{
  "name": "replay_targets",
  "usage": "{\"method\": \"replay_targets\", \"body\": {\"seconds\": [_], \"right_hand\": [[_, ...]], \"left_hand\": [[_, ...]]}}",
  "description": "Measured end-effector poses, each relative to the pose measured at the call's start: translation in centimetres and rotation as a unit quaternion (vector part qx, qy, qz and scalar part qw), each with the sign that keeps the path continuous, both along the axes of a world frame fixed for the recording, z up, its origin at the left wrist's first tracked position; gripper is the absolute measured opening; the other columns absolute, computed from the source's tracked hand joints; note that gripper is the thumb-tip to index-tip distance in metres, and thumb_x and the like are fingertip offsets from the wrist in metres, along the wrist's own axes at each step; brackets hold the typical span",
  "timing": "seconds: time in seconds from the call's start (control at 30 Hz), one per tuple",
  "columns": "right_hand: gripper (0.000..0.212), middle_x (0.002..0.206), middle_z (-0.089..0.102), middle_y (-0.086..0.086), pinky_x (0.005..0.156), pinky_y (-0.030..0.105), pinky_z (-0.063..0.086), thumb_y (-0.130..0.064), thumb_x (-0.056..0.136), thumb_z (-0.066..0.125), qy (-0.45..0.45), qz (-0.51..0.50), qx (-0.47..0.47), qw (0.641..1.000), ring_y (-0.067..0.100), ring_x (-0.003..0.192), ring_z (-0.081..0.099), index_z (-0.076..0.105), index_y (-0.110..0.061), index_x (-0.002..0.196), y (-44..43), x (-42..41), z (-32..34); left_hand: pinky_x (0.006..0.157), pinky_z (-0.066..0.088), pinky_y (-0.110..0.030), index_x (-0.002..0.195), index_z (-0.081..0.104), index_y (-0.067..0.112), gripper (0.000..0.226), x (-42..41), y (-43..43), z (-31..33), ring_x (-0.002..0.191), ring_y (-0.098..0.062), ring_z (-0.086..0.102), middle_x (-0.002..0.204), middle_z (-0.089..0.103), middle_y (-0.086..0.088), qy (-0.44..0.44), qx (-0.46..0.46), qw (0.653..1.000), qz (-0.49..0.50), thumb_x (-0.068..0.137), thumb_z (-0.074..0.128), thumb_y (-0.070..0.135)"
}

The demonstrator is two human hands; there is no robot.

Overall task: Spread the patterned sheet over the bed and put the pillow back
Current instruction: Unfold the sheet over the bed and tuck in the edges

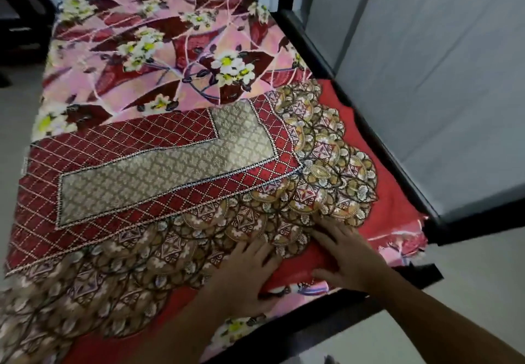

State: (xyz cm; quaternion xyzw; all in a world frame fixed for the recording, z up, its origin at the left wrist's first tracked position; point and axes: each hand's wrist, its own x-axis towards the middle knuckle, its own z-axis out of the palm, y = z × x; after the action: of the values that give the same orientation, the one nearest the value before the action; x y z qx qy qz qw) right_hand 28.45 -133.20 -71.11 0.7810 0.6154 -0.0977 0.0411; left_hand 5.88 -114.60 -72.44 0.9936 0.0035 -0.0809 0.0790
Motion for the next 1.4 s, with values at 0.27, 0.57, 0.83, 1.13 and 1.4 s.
{"method": "replay_targets", "body": {"seconds": [0.27,0.57,0.83,1.13,1.4], "right_hand": [[0.074,0.138,0.056,0.01,0.096,0.045,0.055,-0.045,0.07,0.065,-0.043,0.227,-0.008,0.973,0.027,0.122,0.056,0.056,-0.017,0.137,0.4,5.2,0.8],[0.043,0.095,0.064,-0.004,0.068,0.039,0.056,-0.035,0.07,0.082,-0.047,0.304,0.061,0.949,0.016,0.084,0.063,0.057,-0.026,0.104,-1.6,8.1,-0.1],[0.031,0.096,0.051,-0.006,0.076,0.034,0.05,-0.054,0.09,0.053,0.085,0.218,0.04,0.971,0.01,0.085,0.047,0.058,-0.025,0.101,-3.3,9.3,0.2],[0.075,0.111,0.059,0.018,0.075,0.046,0.053,-0.073,0.094,0.029,0.024,-0.429,0.019,0.903,0.038,0.098,0.061,0.055,-0.006,0.117,-4.4,16.4,-0.7],[0.034,0.06,0.046,-0.002,0.057,0.036,0.03,-0.047,0.106,0.025,0.034,-0.49,0.067,0.868,0.023,0.052,0.043,0.04,-0.018,0.094,-7.0,17.5,1.5]], "left_hand": [[0.089,0.05,-0.046,0.136,0.033,0.016,0.05,3.6,-3.2,2.0,0.109,-0.027,0.049,0.126,0.047,-0.01,0.111,0.026,0.991,0.07,0.095,0.042,0.045],[0.077,0.055,-0.039,0.121,0.05,0.011,0.028,4.0,-4.8,2.9,0.08,-0.019,0.058,0.113,0.062,-0.009,0.06,-0.025,0.997,0.04,0.097,0.042,0.023],[0.064,0.04,-0.027,0.113,0.049,0.021,0.033,4.7,-5.5,2.4,0.07,-0.014,0.052,0.09,0.058,0.0,0.062,-0.054,0.996,0.033,0.093,0.036,0.044],[0.083,0.051,-0.039,0.124,0.045,0.021,0.047,11.7,-6.1,1.9,0.101,-0.022,0.057,0.115,0.056,-0.003,0.007,-0.053,0.994,0.094,0.098,0.025,0.054],[0.087,0.049,-0.044,0.127,0.043,0.02,0.045,18.0,-6.3,2.0,0.104,-0.025,0.054,0.124,0.053,-0.007,0.005,-0.051,0.999,0.009,0.098,0.03,0.051]]}}
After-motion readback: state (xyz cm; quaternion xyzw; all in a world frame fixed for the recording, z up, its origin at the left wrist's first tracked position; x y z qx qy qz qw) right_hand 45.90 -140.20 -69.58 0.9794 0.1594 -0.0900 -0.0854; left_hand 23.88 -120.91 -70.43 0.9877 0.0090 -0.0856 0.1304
